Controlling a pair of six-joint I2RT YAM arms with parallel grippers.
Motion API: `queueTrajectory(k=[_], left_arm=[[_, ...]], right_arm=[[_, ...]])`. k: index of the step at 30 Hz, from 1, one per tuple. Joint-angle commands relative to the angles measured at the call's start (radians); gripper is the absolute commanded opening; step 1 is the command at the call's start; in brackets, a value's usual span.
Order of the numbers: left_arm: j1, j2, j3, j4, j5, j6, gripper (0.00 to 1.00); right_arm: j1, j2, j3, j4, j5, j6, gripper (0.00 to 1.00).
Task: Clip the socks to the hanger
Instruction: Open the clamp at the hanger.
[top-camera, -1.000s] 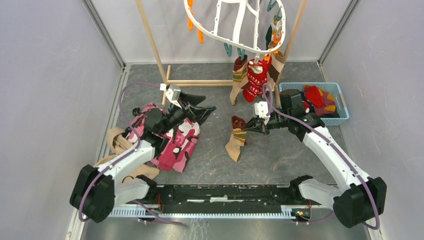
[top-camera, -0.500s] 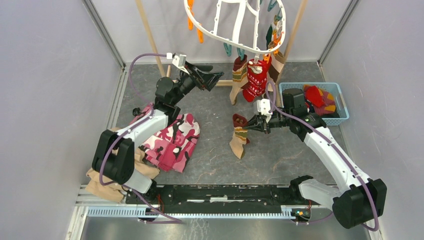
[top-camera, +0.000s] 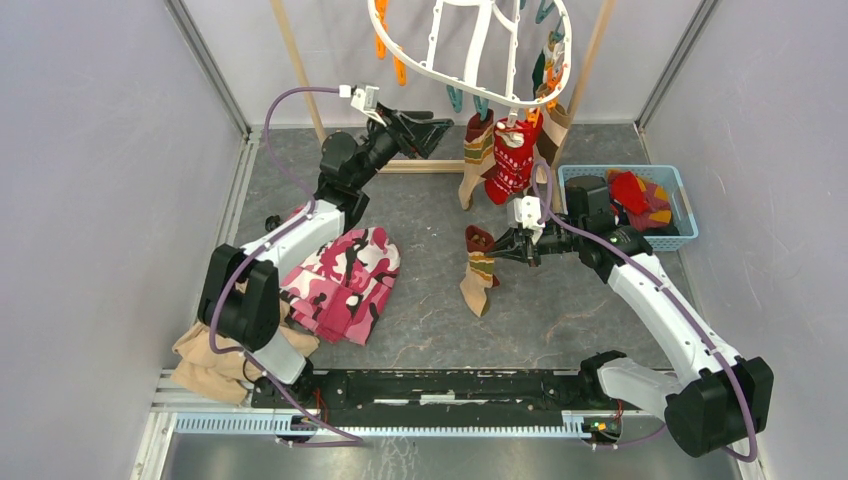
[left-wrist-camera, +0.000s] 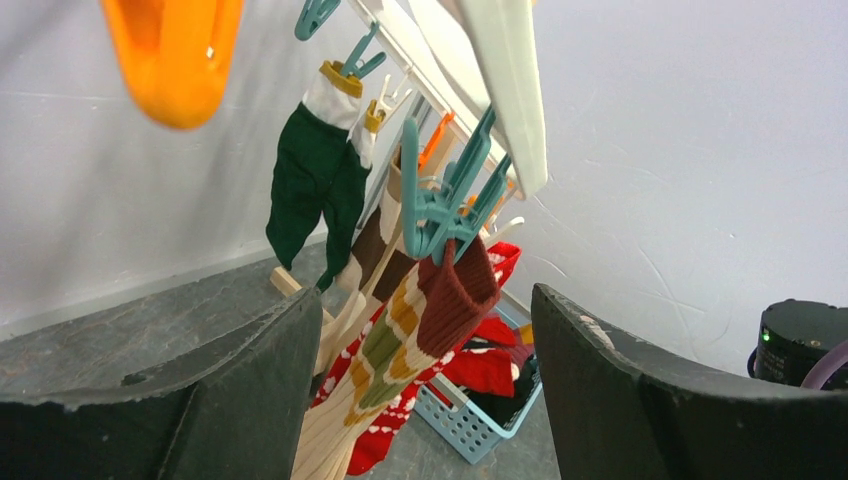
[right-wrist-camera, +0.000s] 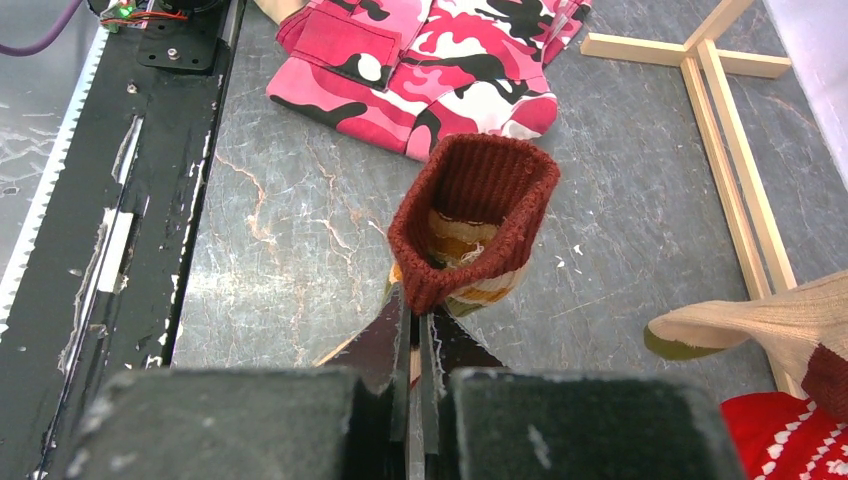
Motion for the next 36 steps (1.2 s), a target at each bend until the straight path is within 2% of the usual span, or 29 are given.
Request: queueTrajectory(k=[1, 14, 36], left_arm=[[-0.015, 0.026, 0.087, -0.002, -0.029, 0.004, 0.81], [-0.092, 0.06, 0.189, -0.108, -0.207, 0.211, 0.8], [-0.106, 0.106, 0.292, -0.154, -0.251, 0.287, 0.65]], right_arm=[[-0.002, 0.002, 0.01, 0.024, -0.009, 0.013, 0.0], [-0.002, -0.002, 0.011, 0.02, -0.012, 0.01, 0.0], [-0.004, -0.01, 0.013, 0.013, -0.022, 0.007, 0.0]])
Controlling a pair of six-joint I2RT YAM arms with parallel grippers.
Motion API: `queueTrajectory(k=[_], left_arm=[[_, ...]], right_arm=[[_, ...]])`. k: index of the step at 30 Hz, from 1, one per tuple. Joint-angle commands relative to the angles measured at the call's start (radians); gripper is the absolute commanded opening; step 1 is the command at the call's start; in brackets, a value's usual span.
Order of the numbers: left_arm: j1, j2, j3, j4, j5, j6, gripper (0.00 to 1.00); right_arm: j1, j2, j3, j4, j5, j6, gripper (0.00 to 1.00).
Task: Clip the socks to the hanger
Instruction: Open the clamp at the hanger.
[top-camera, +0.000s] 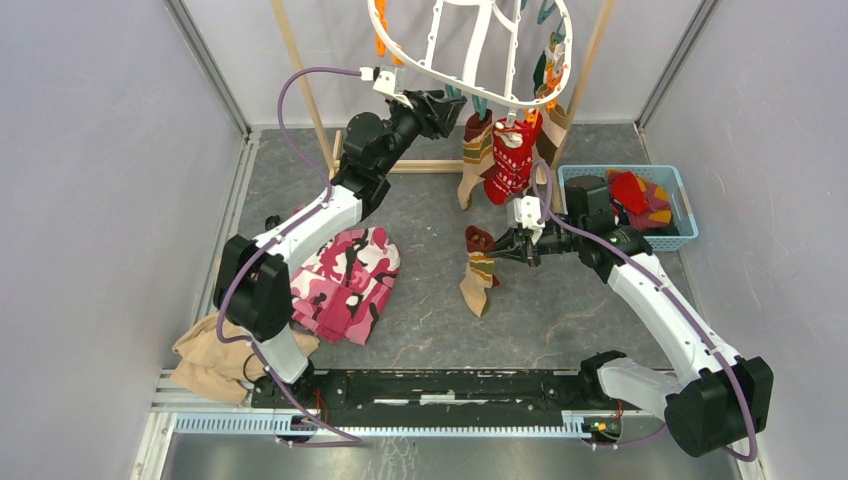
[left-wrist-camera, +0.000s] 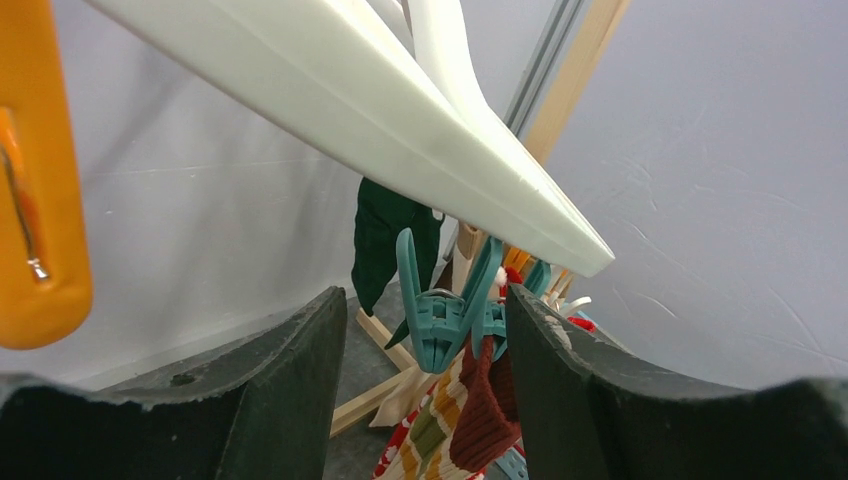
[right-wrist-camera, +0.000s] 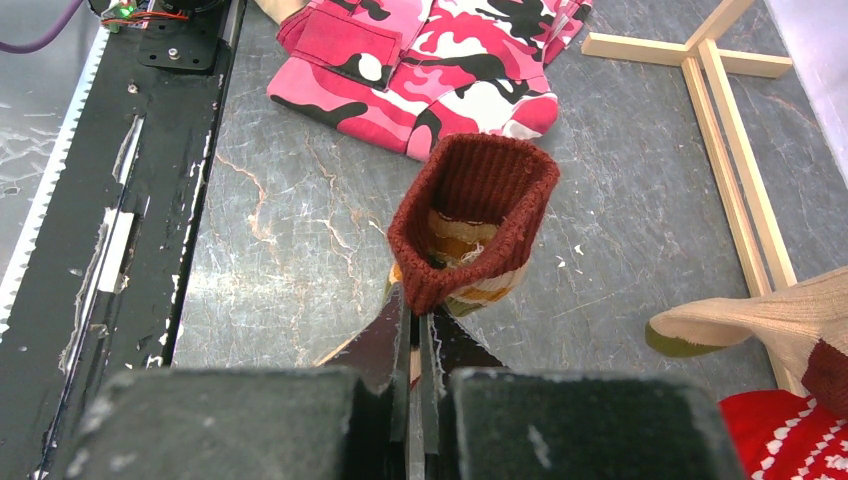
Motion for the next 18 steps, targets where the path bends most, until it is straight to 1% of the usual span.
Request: queueTrajectory(k=[1, 11, 13, 15, 18], left_arm=[[-0.006, 0.014, 0.055, 0.018, -0.016, 0.06, 0.64], [-0.015, 0.024, 0.07, 0.054, -0.018, 0.084, 0.64], [-0.016, 0.029, 0.077, 0.056, -0.013, 0.087, 0.61], [-0.015, 0.033, 0.082, 0.055, -0.011, 0.087, 0.56], [-0.015, 0.035, 0.088, 0.055, -0.011, 0.091, 0.52]], right_arm=[[-0.005, -0.011, 0.013, 0.014, -0.022, 0.007, 0.0], [-0.009, -0.012, 0.013, 0.013, -0.029, 0.007, 0.0], [-0.01, -0.014, 0.013, 0.011, -0.031, 0.007, 0.0], [-0.012, -0.014, 0.013, 0.011, -0.032, 0.007, 0.0], [-0.013, -0.016, 0.013, 0.009, -0.035, 0.007, 0.0]])
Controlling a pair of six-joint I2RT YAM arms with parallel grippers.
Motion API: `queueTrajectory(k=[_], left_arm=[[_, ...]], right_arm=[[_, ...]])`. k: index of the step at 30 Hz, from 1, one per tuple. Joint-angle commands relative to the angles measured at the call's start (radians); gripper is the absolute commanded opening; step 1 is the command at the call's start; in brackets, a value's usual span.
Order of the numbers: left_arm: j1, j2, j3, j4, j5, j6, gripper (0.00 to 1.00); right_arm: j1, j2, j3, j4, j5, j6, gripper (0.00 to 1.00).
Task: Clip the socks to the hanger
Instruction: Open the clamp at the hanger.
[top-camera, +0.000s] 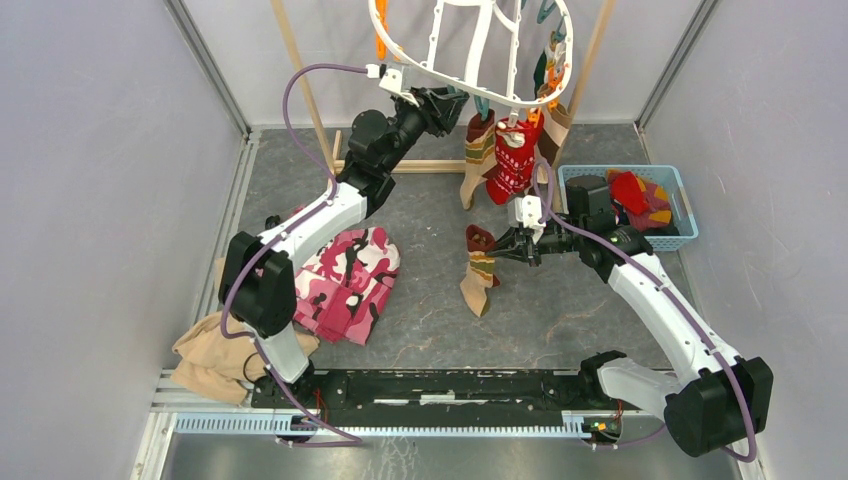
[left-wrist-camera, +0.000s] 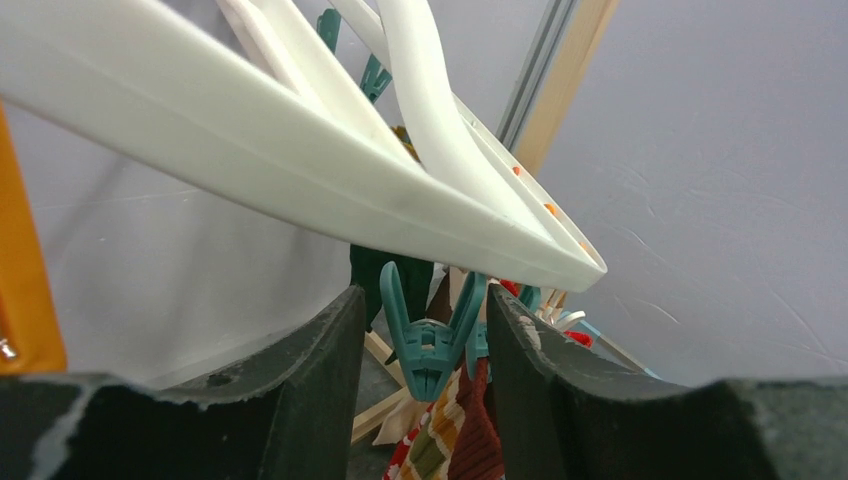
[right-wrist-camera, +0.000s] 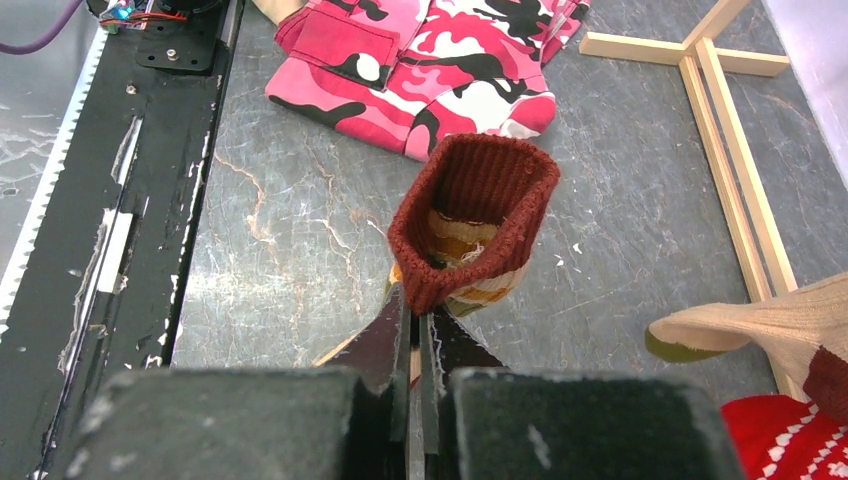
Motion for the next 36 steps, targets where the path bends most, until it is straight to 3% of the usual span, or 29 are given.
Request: queueTrajectory(k=[1, 7, 16, 22, 29, 36], left_arm=[[-0.003, 0.009, 0.049, 0.046, -0.009, 0.06, 0.51], [-0.004, 0.008, 0.055, 0.044, -0.007, 0.06, 0.37], [-0.006, 0.009, 0.07, 0.034, -0.005, 0.064, 0.52], [-0.006, 0.008, 0.073, 0.03, -0.006, 0.076, 0.52], [-0.006, 0.008, 0.078, 0.031, -0.008, 0.082, 0.38], [-0.011, -0.008, 0.081, 0.016, -0.007, 0.074, 0.17]], right_arm=[[-0.007, -0.016, 0.013, 0.009, -0.032, 0.007, 0.0], [-0.007, -0.016, 0.012, 0.007, -0.032, 0.006, 0.0], [-0.008, -0.017, 0.013, 0.007, -0.032, 0.006, 0.0], [-0.009, -0.019, 0.013, 0.006, -0.035, 0.004, 0.0], [-0.011, -0.019, 0.013, 0.005, -0.035, 0.003, 0.0], [-0.012, -0.019, 0.013, 0.008, -0.023, 0.011, 0.0]])
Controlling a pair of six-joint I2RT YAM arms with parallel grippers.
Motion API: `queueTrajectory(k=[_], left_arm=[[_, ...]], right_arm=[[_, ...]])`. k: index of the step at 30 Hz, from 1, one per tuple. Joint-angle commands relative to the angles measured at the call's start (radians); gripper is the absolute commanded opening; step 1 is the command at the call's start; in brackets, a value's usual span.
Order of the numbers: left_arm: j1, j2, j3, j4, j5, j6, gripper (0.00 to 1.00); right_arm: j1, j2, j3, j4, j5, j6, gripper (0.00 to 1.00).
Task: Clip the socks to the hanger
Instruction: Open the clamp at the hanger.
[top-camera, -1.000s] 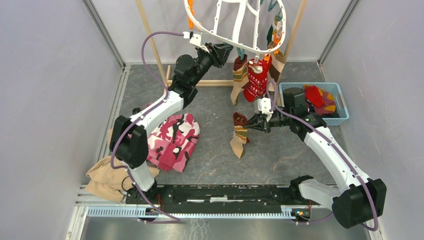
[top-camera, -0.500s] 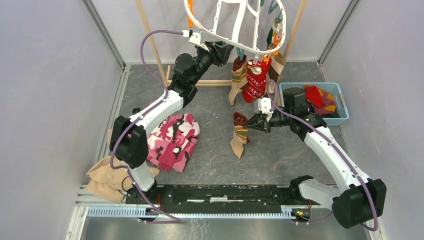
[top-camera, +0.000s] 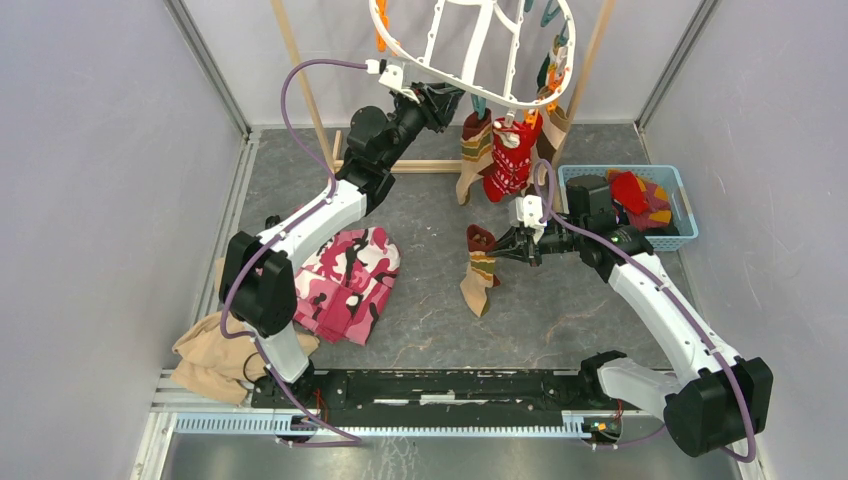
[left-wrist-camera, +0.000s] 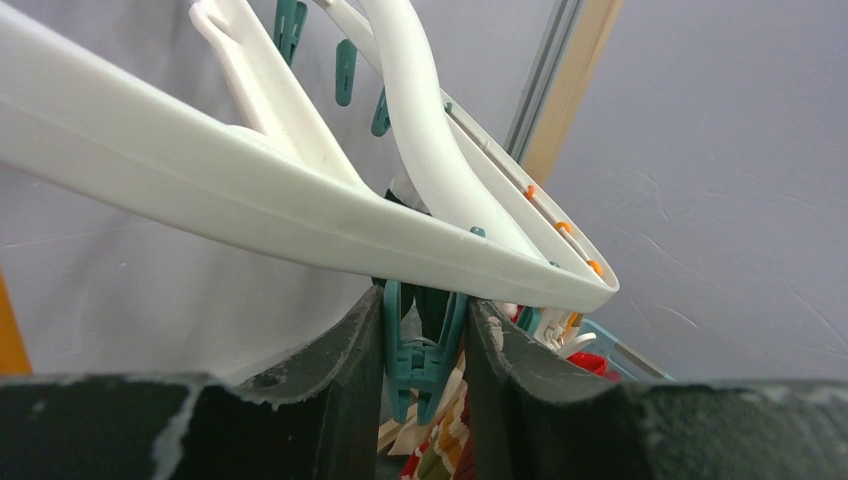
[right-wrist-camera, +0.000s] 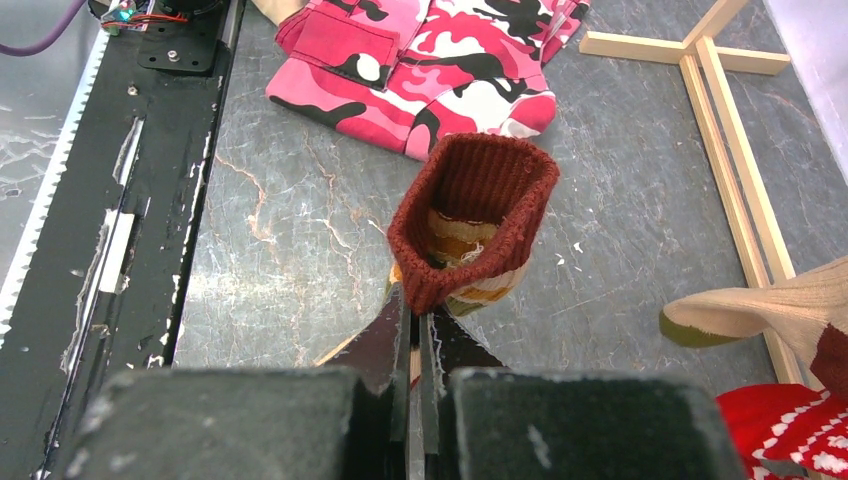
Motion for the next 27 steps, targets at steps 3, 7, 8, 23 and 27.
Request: queueTrajectory(k=[3, 7, 8, 23, 27], left_arm=[[-0.021, -0.029, 0.05, -0.007, -0.024, 0.025, 0.08], [-0.044, -0.052, 0.052, -0.06, -0.082, 0.021, 0.02], [-0.052, -0.057, 0.052, -0.073, -0.099, 0.02, 0.02], [-0.154, -0.084, 0.136, -0.286, -0.411, 0.002, 0.02], [-0.167, -0.074, 0.15, -0.291, -0.414, -0.001, 0.02]], right_arm=[[-0.006, -0.02, 0.011, 0.027, -0.001, 0.03, 0.0], [-0.005, -0.025, 0.001, 0.114, 0.047, 0.133, 0.0], [-0.003, -0.025, -0.002, 0.153, 0.069, 0.183, 0.0], [0.109, 0.077, 0.173, 0.424, 0.595, 0.561, 0.0], [0.11, 0.111, 0.221, 0.44, 0.601, 0.591, 0.0]])
